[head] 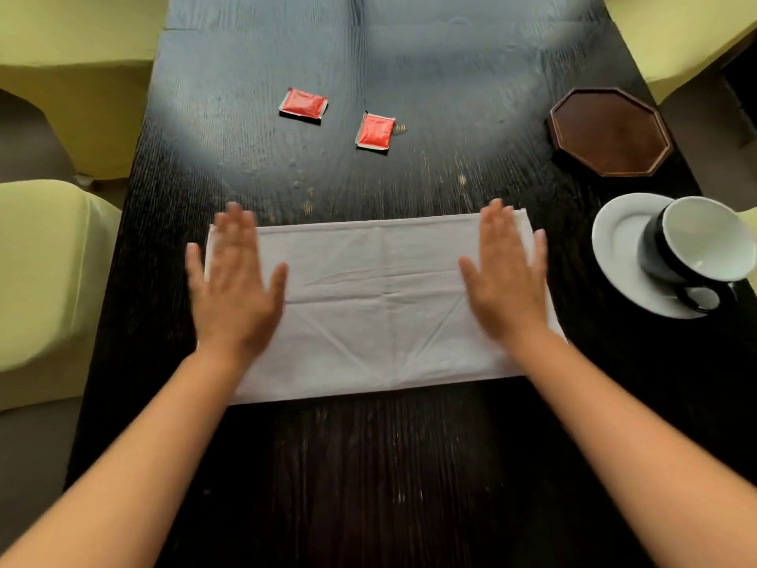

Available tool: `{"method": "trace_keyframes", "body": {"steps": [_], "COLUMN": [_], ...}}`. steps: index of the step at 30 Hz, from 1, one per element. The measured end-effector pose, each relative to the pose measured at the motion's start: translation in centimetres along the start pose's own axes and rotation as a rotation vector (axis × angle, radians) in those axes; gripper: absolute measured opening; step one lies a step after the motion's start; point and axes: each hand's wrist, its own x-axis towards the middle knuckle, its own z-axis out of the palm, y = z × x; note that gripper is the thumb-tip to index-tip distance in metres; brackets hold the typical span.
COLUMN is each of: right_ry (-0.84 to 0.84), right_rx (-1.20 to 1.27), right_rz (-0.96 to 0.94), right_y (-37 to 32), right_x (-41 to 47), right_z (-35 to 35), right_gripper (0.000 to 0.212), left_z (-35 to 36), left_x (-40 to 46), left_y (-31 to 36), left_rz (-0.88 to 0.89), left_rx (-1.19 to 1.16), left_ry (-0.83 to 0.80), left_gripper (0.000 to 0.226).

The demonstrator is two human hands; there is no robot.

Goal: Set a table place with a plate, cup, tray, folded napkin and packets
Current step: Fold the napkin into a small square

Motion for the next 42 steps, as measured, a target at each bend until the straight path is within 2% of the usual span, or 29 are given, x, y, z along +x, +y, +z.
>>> {"method": "trace_keyframes", "body": {"steps": [2,5,9,13,20,25,29,34,36,39,40,42], "right_ry": [0.054,0.039,-0.085,-0.142,-0.210,-0.220,-0.241,-0.201,-0.084,0.155,0.178,0.135], "right_rx": [0.062,0.063,-0.007,0.016,-0.014,-0.101,-0.182,-0.127,-0.058,0.122,0.151,0.180], "right_rz": [-0.106,-0.142,-0.118,-0.163,-0.115,-0.035,0.057,0.122,0.259,0.500,0.546,0.611], "right_y": [-4.3,-8.3,-8.4,-7.8,-3.3,2.9,6.7,6.7,6.4,6.5,6.6,6.6], "right_x": [-2.5,-5.4,-7.1,-7.0,-6.9,-7.0,-7.5,-7.7,-8.7,-10.5,-11.1,-11.7], "right_z": [0.7,2.1,3.7,3.4,2.2,0.9,-0.2,-0.3,-0.6,-1.8,-2.1,-2.5], "right_gripper": [0.067,0.059,0.058,0.064,0.073,0.077,0.077,0.074,0.069,0.051,0.040,0.025], "left_z": [0.4,2.2,3.9,4.0,2.2,1.2,1.1,1.0,0.5,-1.3,-1.9,-2.6], "left_x": [-1.9,-4.5,-6.3,-6.1,-6.8,-7.5,-7.6,-7.7,-8.0,-10.1,-10.9,-12.4], "left_y": [3.8,7.9,8.2,7.3,1.5,-2.4,-3.0,-2.7,-2.5,-3.1,-3.5,-4.0], "left_rz": [0.132,0.202,0.183,0.202,0.077,0.008,-0.009,-0.021,-0.088,-0.284,-0.371,-0.548], "left_rx": [-0.039,-0.052,-0.002,-0.002,0.026,0.096,0.117,0.087,0.021,-0.092,-0.114,-0.185], "left_ry": [0.045,-0.035,-0.186,-0.201,-0.202,-0.204,-0.204,-0.212,-0.173,0.059,0.111,0.113], "left_gripper": [0.067,0.061,0.062,0.063,0.071,0.073,0.074,0.077,0.078,0.063,0.051,0.031]}}
